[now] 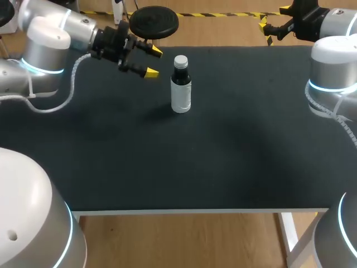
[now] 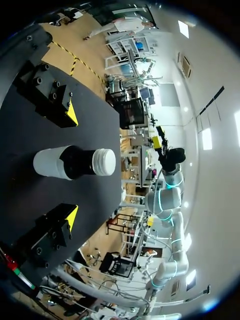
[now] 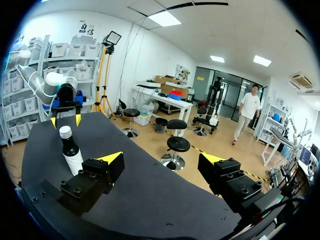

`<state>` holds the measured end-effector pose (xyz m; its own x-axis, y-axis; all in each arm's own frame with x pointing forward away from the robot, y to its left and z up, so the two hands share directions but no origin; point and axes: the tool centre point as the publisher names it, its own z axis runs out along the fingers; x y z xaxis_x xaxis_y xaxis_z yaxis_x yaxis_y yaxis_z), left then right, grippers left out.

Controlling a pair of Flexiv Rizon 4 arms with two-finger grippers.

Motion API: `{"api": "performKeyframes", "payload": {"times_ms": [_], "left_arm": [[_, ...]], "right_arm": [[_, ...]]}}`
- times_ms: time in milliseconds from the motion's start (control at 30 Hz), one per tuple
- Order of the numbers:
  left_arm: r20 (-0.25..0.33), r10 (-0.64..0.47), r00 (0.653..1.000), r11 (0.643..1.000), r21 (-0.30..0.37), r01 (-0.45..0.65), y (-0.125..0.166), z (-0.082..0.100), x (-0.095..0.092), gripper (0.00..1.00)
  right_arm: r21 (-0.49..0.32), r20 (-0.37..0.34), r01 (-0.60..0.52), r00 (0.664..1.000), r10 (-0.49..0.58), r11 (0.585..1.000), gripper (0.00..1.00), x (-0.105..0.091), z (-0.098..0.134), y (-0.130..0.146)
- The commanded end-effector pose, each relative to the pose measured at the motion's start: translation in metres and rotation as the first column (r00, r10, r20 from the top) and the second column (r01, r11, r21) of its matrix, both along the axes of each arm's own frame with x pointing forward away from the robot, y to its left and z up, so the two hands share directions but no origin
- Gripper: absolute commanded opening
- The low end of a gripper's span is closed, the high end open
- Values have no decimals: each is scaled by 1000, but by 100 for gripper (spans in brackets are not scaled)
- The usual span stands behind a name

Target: Unscrew the bottle cap

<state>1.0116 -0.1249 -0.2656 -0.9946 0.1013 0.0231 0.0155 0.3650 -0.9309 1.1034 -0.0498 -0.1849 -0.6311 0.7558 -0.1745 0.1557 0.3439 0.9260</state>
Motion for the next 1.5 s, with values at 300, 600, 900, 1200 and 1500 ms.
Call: {"api": "performKeyframes", "payload": {"times_ms": [300, 600, 900, 1200, 1500], "left_arm": [[-2, 12, 1000, 1000, 13, -12, -19, -10, -3, 100], [-11, 31, 999, 1000, -3, -31, -33, -16, -6, 100], [-13, 38, 999, 999, 8, -38, -43, -19, -6, 100], [-21, 36, 999, 999, 9, -36, -50, -25, -1, 100], [-18, 10, 1000, 1000, 4, -9, -61, -25, -1, 100]], "right_arm": [[-2, -2, -1, 1000, 1, 1000, 100, 1, 0, 0], [-2, -2, -1, 1000, 1, 1000, 100, 1, 0, 0], [-2, -2, -1, 1000, 1, 1000, 100, 1, 0, 0], [-2, -2, -1, 1000, 1, 1000, 100, 1, 0, 0], [-2, -2, -1, 1000, 1, 1000, 100, 1, 0, 0]]}}
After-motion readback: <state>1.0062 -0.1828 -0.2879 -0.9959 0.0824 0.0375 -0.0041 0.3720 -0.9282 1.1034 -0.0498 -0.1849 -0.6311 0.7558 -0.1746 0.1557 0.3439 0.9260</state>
